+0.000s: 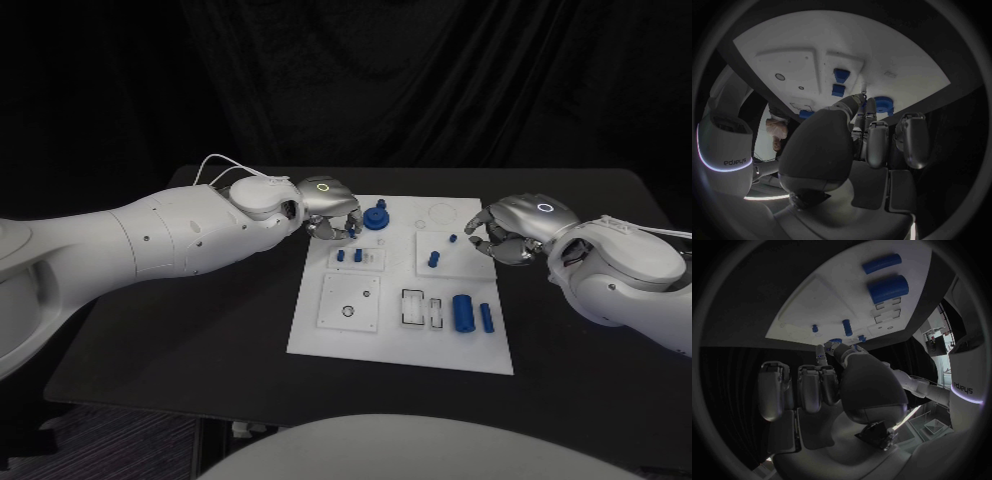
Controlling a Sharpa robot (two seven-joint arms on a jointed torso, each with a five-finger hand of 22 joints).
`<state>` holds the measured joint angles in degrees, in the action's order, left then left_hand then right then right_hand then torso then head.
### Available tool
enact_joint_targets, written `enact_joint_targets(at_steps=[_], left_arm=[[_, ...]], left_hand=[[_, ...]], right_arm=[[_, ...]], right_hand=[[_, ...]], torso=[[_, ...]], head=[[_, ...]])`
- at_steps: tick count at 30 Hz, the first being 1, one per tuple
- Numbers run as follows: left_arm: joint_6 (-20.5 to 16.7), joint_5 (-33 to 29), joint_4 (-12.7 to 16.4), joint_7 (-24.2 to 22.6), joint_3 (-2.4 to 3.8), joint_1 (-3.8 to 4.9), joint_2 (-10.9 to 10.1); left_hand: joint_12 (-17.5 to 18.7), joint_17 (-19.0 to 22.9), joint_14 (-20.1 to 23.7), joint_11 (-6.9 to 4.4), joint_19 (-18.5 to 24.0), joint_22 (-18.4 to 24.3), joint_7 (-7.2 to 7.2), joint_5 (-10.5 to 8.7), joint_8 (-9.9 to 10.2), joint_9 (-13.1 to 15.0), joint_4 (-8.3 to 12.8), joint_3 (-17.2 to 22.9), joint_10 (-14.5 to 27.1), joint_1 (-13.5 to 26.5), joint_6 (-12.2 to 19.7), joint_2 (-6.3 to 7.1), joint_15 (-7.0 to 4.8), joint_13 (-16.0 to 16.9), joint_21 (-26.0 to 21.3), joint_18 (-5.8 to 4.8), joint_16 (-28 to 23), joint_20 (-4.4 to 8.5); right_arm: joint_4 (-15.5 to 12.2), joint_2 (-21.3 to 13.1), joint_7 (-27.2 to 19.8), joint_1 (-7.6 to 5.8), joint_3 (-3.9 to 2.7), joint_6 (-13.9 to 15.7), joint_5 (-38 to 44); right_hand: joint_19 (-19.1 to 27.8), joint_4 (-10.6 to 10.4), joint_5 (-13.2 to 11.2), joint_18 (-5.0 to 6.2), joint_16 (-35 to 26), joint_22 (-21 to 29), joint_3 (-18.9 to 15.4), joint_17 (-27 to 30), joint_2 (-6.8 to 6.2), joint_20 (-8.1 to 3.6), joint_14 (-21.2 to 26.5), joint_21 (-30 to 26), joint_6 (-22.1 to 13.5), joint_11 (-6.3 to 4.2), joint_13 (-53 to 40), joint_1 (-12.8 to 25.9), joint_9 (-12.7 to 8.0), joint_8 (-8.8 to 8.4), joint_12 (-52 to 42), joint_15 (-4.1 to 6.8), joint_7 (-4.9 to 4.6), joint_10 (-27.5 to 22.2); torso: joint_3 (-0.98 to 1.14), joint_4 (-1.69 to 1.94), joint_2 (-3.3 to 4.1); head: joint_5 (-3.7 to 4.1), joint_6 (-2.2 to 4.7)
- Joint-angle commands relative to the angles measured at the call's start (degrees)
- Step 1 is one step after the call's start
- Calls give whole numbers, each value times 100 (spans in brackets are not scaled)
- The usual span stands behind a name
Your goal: Assemble the parts on the task board
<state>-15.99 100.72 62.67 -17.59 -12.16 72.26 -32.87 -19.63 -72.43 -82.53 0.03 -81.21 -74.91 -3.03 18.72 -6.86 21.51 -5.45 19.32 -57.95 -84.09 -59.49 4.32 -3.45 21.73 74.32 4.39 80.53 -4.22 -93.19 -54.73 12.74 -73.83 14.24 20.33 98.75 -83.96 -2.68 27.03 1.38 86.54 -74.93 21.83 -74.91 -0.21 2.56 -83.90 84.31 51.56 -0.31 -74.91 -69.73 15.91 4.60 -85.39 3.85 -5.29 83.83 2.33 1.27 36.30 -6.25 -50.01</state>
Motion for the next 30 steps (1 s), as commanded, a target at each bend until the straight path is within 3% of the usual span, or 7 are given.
enact_joint_targets(at_steps=[1, 16, 30], left_arm=[[-14, 15, -12, 3, 5, -16, 23], [-2, 15, -120, 29, 5, -88, 90], [-171, 15, -211, 100, 5, -182, 179]], left_hand=[[27, 8, 42, 5, 15, -1033, -6, -24, -22, 22, 6, 20, -32, 32, -13, 7, 13, -10, -17, -80, -22, -12], [53, 75, 80, 6, 49, -1018, -4, -30, 1, 18, 21, 30, -64, 25, 10, 0, 19, -37, -71, -69, -62, -15], [66, 73, 81, 9, 45, -1023, -7, -15, 18, 15, 47, 49, -101, -1, 23, -14, 20, -55, -60, -72, -61, -15]], right_arm=[[-7, 3, 70, 14, -3, -11, 17], [1, 13, 68, 23, -3, -19, 17], [-5, 1, 71, 32, -3, -23, 16]], right_hand=[[-304, -11, 24, 21, -23, -1298, 34, -829, 14, -40, -467, -38, 27, -30, -1020, 19, -8, -17, 18, 37, 12, 246], [-304, -11, 24, 21, -23, -1298, 34, -829, 14, -40, -467, -38, 27, -30, -1020, 19, -8, -17, 18, 37, 12, 246], [-307, -3, 17, 19, -16, -1300, 45, -842, 21, -39, -469, -32, 26, -28, -1021, 19, -10, -19, 17, 36, 9, 247]], torso=[[3, 2, 4], [0, 14, 2], [0, 0, 7]], head=[[5, 1], [50, 1], [68, 1]])
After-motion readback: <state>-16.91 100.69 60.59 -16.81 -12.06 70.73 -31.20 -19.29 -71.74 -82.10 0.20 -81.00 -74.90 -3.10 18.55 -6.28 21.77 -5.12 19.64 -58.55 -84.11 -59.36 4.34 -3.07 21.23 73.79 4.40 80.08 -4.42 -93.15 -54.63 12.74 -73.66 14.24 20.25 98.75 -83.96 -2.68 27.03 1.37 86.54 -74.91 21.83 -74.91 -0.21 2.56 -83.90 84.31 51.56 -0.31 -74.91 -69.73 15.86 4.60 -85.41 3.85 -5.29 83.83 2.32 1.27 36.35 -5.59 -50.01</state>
